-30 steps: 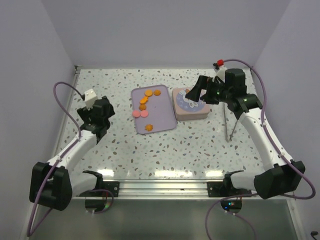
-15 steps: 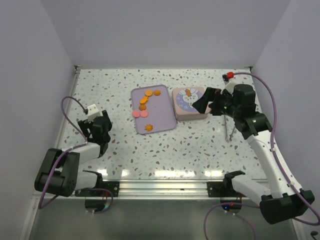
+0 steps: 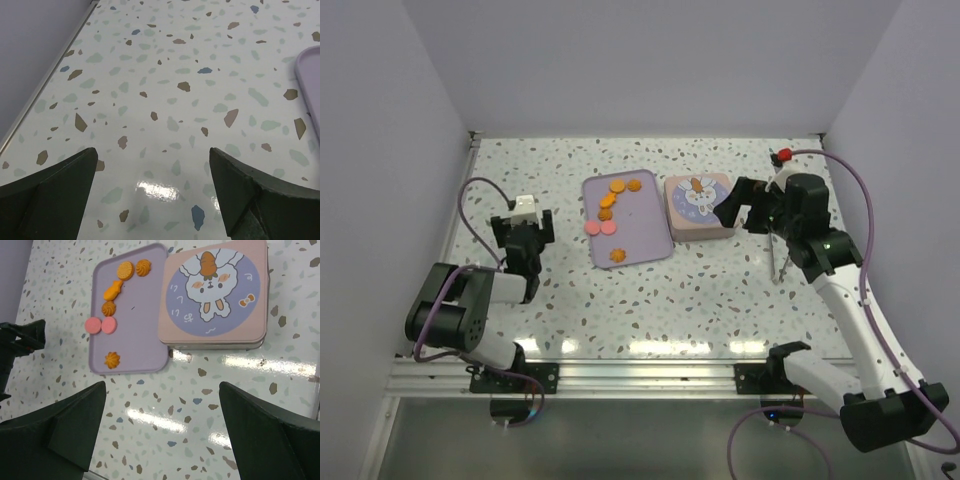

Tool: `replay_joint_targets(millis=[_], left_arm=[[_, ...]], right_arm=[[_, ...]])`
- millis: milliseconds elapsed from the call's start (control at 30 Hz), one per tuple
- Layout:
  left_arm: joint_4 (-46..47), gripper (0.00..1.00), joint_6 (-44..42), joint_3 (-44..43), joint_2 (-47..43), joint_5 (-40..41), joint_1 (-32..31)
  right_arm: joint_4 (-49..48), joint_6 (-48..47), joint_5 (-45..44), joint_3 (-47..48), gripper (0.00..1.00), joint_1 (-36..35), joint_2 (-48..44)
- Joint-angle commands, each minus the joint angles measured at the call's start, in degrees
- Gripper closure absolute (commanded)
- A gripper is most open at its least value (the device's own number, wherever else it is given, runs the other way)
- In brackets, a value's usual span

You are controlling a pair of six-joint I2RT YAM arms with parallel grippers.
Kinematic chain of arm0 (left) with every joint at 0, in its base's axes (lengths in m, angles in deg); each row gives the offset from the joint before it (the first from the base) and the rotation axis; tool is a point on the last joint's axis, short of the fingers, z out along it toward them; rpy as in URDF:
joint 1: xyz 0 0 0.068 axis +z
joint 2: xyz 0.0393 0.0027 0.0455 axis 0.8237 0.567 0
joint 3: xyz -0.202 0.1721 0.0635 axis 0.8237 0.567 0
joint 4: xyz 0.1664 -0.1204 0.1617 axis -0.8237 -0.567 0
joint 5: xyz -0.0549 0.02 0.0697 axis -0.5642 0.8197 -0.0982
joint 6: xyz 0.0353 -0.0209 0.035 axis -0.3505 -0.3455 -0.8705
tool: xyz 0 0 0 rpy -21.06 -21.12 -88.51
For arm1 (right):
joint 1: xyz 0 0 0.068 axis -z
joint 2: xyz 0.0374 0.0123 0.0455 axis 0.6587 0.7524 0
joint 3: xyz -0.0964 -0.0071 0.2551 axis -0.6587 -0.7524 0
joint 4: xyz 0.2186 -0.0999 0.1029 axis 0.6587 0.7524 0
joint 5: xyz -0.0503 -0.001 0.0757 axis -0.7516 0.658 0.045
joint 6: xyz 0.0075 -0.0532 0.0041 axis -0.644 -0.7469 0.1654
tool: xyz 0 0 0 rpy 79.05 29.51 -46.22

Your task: Pack the cookies

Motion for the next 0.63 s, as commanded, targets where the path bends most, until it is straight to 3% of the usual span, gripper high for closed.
replay_joint_targets(millis=[0,100,233,400,600], left_arm=[[12.41,0.00,-1.52,3.82,-1.53,-3.75,0.87],[16.82,0.00,-2.32,7.17,-2.75,-7.26,0.95],[21.22,0.00,-2.13,10.77,-1.28,-12.52,2.97],[26.77,0.00,-2.58,11.92,-0.38,-11.77,2.89],[25.63,0.00,-1.97,11.48,-0.47,-11.67,2.98]], right_arm=[[-3.20,0.13,-3.59,-1.41,0.01,0.03,-2.06],[-4.87,0.92,-5.16,-3.96,0.01,0.11,-2.32],[-3.47,6.19,-14.64,-6.08,0.01,0.03,-1.01],[-3.56,2.68,-17.91,-4.94,0.01,-0.06,0.40],[-6.54,0.84,-18.00,-5.90,0.04,0.11,0.05]])
